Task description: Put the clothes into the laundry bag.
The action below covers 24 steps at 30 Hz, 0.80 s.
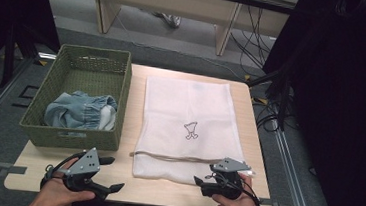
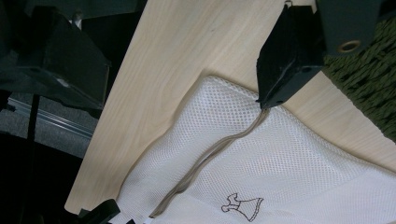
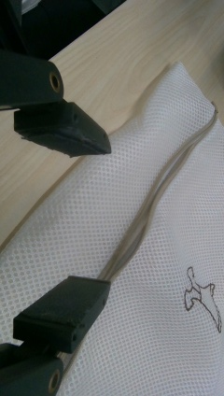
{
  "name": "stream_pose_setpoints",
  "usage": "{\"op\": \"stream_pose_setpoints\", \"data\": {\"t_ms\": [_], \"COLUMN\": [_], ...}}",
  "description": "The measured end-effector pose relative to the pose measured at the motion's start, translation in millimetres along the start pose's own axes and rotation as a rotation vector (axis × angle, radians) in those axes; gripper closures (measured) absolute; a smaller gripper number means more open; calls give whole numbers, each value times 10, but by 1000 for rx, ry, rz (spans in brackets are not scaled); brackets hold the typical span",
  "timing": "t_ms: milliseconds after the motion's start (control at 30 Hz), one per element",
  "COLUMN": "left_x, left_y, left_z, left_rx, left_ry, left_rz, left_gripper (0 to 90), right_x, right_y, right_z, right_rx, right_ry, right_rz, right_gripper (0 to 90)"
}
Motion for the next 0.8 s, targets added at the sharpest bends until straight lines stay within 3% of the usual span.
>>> {"op": "stream_pose_setpoints", "data": {"t_ms": [133, 200, 300, 433, 633, 667, 700, 800], "left_x": [0, -1, 2, 3, 1, -1, 3, 4], "left_y": [-6, -4, 3, 4, 5, 9, 18, 22], "left_z": [-8, 1, 2, 6, 3, 11, 19, 11], "left_rx": [-8, -2, -2, 2, 0, 6, 3, 10], "left_ry": [4, 0, -7, -12, 11, 11, -6, 3], "left_rz": [-9, -4, -6, -7, -23, -20, -12, -23], "left_gripper": [163, 164, 163, 163, 164, 163, 164, 164], "right_x": [5, 1, 2, 2, -1, -10, -11, -73], "right_y": [5, -2, 9, 7, 11, 16, 12, -10], "right_z": [7, -4, 11, 3, 10, 44, 44, 81], "right_rx": [-2, -4, 0, 2, 18, 34, 36, 50], "right_ry": [-16, 5, -26, -9, -19, -43, -38, -90], "right_rz": [0, -5, 4, -3, -10, -6, -10, 37], "right_gripper": [294, 294, 294, 295, 296, 287, 273, 254]}}
Point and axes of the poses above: each handheld gripper's, and its own axes: y roughly forward along the jaws, x roughly out of its underside, z roughly to its right, the point moved 3 cm from there along y, roughly forward along the jaws, and after that the axes turned 4 degrees about x, right-handed, at the moved point
